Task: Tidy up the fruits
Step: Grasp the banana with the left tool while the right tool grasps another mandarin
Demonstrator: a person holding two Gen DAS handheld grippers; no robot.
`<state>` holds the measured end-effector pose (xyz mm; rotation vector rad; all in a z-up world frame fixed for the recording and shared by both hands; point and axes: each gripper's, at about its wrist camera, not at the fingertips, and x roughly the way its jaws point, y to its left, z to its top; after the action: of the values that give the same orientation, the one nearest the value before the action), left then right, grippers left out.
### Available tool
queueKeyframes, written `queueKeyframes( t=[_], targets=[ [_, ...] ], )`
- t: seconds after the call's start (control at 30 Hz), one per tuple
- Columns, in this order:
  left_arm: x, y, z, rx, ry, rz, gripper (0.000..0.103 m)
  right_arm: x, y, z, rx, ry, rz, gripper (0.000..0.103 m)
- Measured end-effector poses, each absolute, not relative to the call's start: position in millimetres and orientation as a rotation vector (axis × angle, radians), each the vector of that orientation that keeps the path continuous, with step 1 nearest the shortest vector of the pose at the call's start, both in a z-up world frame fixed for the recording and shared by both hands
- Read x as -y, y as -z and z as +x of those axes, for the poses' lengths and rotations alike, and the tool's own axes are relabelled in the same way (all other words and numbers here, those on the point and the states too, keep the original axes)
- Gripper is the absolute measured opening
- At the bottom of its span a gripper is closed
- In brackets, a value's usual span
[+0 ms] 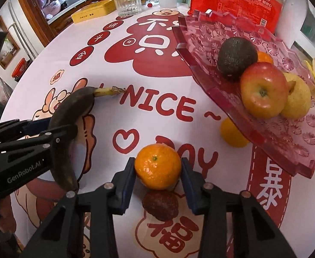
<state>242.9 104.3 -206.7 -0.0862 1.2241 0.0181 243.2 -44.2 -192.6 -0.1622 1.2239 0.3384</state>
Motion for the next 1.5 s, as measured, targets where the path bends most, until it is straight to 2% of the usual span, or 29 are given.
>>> queueKeyframes(
  t=[0.2, 0.53, 1.0, 1.23, 1.5],
  targets=[
    [-107.6, 199.1, 234.1, -1.23, -0.016, -0.099, 0.031, 45.0, 177.2, 236.4, -1.197, -0.361, -0.15, 0.04],
    [-109.2, 157.0, 203.1, -1.154, -0.012, -0.105, 0.031, 52.6, 138.2, 215.7, -1.125, -0.387, -0.124, 0.04],
    [-62.3, 66.7, 138.6, -1.002, 0.055, -0.068, 0.031, 82.5, 78.6, 154.2, -1.015, -0.442, -0.085, 0.04],
    [-31.0, 14.7, 133.3, -0.953, 0.101, -0.024, 0.031, 111.5, 47.7, 134.4, -0.972, -0.445, -0.076, 0.04],
    [2.0, -61.5, 146.2, -0.833, 0.162, 0.089, 0.031, 161.4, -34.4, 140.5, -0.854, -0.423, -0.02, 0.04]
  ],
)
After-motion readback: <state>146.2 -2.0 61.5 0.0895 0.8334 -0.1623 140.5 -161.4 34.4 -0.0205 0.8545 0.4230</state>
